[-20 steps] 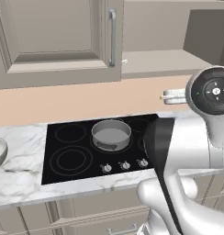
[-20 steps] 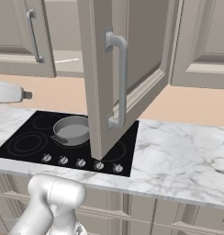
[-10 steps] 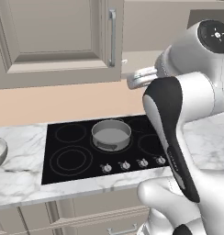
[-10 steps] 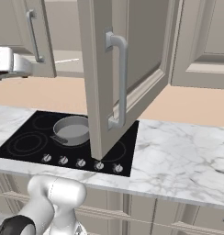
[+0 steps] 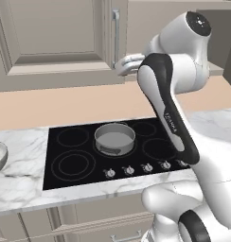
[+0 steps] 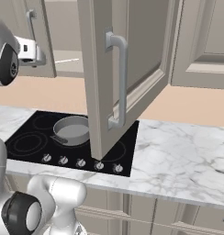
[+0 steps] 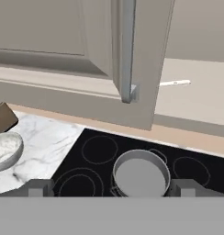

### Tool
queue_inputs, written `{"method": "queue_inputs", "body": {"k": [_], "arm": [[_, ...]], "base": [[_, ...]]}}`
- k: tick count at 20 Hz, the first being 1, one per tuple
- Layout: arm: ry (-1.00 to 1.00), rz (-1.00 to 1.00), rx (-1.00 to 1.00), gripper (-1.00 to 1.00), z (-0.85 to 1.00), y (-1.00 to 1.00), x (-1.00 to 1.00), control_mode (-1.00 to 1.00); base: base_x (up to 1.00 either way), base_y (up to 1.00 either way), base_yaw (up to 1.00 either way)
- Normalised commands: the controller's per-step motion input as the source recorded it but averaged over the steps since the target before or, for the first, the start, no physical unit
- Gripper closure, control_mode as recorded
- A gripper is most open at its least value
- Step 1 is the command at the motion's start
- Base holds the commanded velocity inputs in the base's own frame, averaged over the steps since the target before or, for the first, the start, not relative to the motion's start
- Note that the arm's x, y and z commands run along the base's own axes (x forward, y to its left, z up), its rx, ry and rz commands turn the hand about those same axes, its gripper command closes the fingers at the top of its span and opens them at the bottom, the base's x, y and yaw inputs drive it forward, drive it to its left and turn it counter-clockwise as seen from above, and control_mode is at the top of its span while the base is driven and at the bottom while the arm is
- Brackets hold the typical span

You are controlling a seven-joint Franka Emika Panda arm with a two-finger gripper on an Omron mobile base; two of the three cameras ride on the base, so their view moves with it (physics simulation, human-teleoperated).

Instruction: Open the cabinet and move the ladle to the pot. Then close the cabinet.

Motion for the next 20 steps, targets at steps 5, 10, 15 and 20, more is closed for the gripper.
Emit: {"method": "queue_inputs", "body": {"k": [5,10,15,20], "arm": [[0.0,0.01,0.06,-1.0,0.0,0.25,0.6,-1.0],[0.0,0.0,0.02,-1.0,0.0,0.23,0.29,-1.0],[0.0,-0.03,0.0,-1.0,0.0,0.11,0.19,-1.0],[-0.02,-0.09,0.0,-1.0,0.0,0.04,0.22,-1.0]], "base": [[0.0,0.0,0.0],[0.0,0.0,0.0],[0.0,0.0,0.0],[0.0,0.0,0.0]]}}
